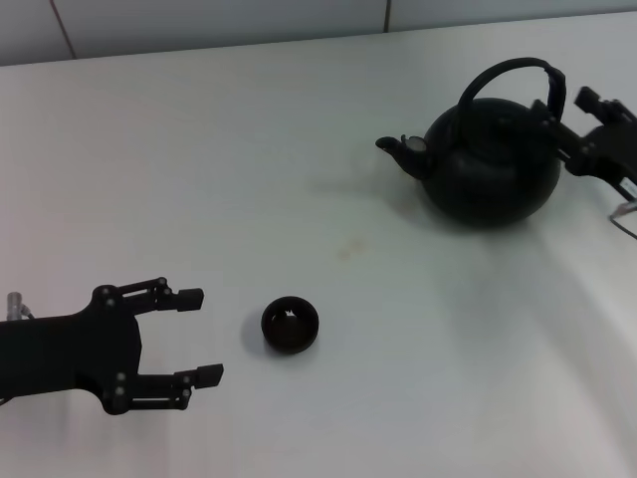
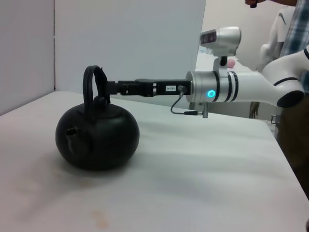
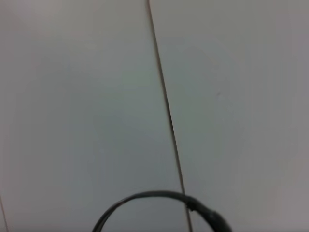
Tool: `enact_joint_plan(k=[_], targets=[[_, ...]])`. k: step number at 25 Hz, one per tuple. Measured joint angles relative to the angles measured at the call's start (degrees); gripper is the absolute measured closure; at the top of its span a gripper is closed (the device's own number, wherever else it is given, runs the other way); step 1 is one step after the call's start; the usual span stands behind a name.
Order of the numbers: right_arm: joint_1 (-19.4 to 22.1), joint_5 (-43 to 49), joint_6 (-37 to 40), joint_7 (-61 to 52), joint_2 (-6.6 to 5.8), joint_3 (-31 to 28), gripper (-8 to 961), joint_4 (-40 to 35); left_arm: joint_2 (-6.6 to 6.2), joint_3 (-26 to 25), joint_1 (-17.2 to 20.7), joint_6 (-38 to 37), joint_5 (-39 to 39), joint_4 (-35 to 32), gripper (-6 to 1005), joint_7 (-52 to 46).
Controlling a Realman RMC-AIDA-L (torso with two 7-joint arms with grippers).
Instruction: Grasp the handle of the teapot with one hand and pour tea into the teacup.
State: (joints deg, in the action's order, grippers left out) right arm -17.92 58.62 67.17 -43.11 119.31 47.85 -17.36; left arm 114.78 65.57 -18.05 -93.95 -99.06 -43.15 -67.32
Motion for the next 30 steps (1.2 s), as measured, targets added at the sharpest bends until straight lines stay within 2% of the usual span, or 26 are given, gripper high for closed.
enact_joint_plan(k=[3, 9, 13, 18, 21, 24, 30], targets=[[2.7, 0.1, 3.4, 0.0, -0.03, 0.4, 211, -2.2, 0.0, 0.0, 0.0, -0.4, 0.0, -0.5, 166, -1.3], [5.5, 0.9, 16.2, 2.0, -0.22, 0.4, 210, -3.0, 0.17, -0.1, -0.1, -1.8, 0.1, -0.8, 166, -1.8], [6.7, 9.1, 22.7, 1.5, -0.45, 0.4, 211, -6.7, 0.37, 0.0, -0.2, -2.6, 0.1, -1.3, 166, -1.9], [7.2, 18.1, 27.0, 1.2, -0.46, 0.2, 211, -11.0, 0.72, -0.8, -0.2, -5.1, 0.5, -1.8, 167, -1.9], [7.2, 23.1, 29.3, 1.2, -0.46, -0.1, 212, -12.8, 1.49, -1.9, -0.1, -7.7, 0.5, -3.6, 167, -1.9], [7.3, 25.9, 30.6, 1.2, -0.49, -0.1, 212, -13.5, 2.37, -2.8, 0.2, -8.4, 0.0, -4.8, 167, -1.9], [7.0, 31.0, 30.9, 1.2, -0.26, 0.5, 211, -14.9, 2.99, -4.3, 0.5, -9.2, 0.4, -4.8, 166, -1.5]])
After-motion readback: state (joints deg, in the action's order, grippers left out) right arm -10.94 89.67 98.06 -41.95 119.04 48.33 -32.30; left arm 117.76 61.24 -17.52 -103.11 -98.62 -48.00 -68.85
